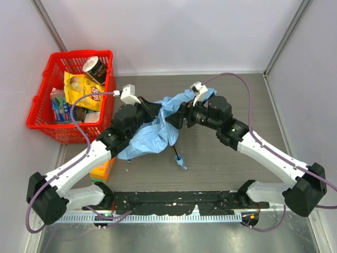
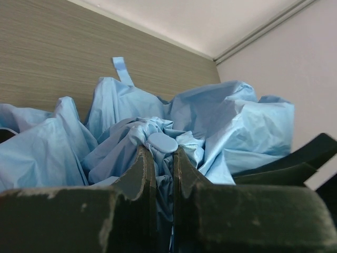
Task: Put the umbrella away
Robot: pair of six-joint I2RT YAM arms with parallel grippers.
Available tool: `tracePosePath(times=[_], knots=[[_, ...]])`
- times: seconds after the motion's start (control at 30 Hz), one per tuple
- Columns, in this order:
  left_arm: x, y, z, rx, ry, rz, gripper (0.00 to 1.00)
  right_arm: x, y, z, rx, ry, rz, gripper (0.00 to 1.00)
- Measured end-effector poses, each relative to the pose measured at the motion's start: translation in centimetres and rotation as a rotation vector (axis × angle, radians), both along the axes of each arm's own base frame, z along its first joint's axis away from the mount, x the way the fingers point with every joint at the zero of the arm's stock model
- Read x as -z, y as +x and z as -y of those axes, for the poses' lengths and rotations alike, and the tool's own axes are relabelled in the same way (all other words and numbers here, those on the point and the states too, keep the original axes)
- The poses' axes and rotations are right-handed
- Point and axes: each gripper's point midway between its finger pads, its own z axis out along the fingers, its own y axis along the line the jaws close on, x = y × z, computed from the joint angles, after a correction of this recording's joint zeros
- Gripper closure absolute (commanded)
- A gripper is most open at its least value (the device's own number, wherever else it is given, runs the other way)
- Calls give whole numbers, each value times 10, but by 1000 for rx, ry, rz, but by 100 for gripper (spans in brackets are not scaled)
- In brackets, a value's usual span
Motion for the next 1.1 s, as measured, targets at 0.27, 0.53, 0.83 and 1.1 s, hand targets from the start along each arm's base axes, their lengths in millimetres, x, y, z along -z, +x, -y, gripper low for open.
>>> tracePosePath(times=[0.27,0.53,0.83,1.1], knots=[[-21,-13,12,94,-112,40,100,16,-6,-6,-49,-33,33,18],[-37,-23,31,243,-187,108,100,17,-5,-12,-87,-70,124,19],[-30,-13,42,301,-237,141,100,29,4,-19,-88,-59,181,31],[-29,-14,49,353,-260,156,100,35,13,-13,-39,-51,219,63]])
